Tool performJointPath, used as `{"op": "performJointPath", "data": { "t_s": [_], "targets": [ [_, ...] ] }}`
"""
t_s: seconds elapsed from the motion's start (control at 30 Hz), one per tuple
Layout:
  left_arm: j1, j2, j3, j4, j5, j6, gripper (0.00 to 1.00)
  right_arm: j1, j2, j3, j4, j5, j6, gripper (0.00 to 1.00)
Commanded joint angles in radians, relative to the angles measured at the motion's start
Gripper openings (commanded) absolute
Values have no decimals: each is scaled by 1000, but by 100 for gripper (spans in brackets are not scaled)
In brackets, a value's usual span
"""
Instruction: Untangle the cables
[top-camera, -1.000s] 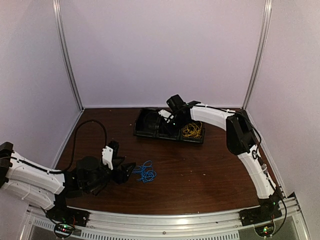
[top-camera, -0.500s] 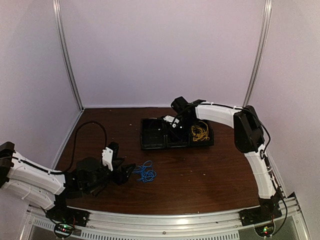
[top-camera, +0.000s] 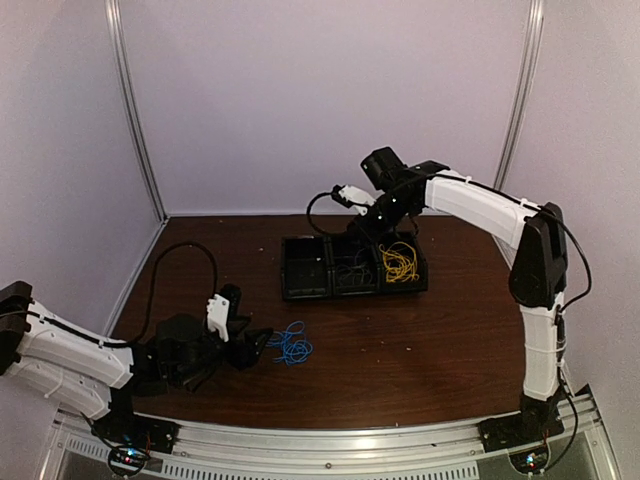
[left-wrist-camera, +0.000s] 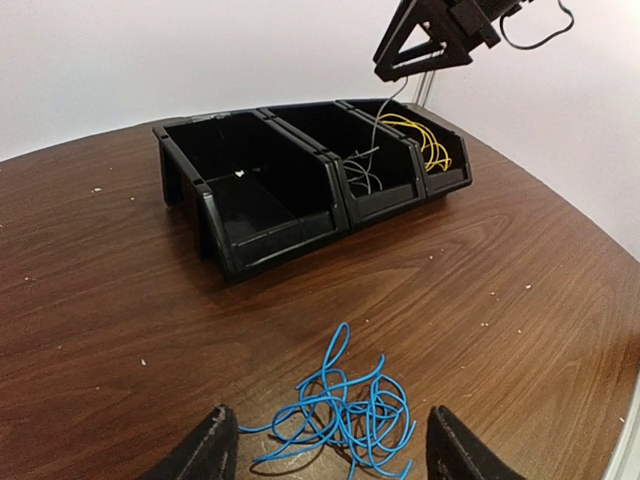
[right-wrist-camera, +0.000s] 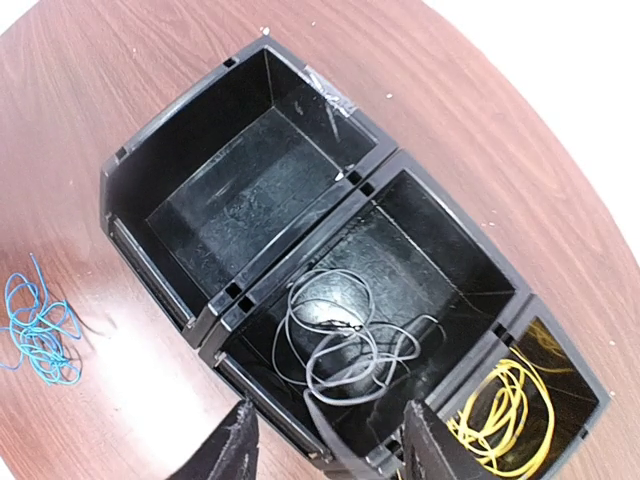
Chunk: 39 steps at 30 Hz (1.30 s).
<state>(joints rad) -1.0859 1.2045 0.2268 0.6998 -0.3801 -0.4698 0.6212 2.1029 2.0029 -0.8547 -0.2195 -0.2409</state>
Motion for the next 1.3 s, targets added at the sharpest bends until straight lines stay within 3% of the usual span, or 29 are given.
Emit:
{"op": "performJointPath", "data": {
  "t_s": [0.0,0.3,0.63,1.27],
  "targets": [
    [-3,51,59,10,24,26,66,-4,-44,-27,-12,53,-16,51],
    [-3,73,92,-12,41,32,65,-5,-153,-72,29,90,-68,54],
    [-3,77,101,-23,33,46,66,-96,-191,-249,-66,67,-323,48],
    [-3,83,76,8,37,24,65,-126,-47,-213,-33,112,-385,41]
  ]
}}
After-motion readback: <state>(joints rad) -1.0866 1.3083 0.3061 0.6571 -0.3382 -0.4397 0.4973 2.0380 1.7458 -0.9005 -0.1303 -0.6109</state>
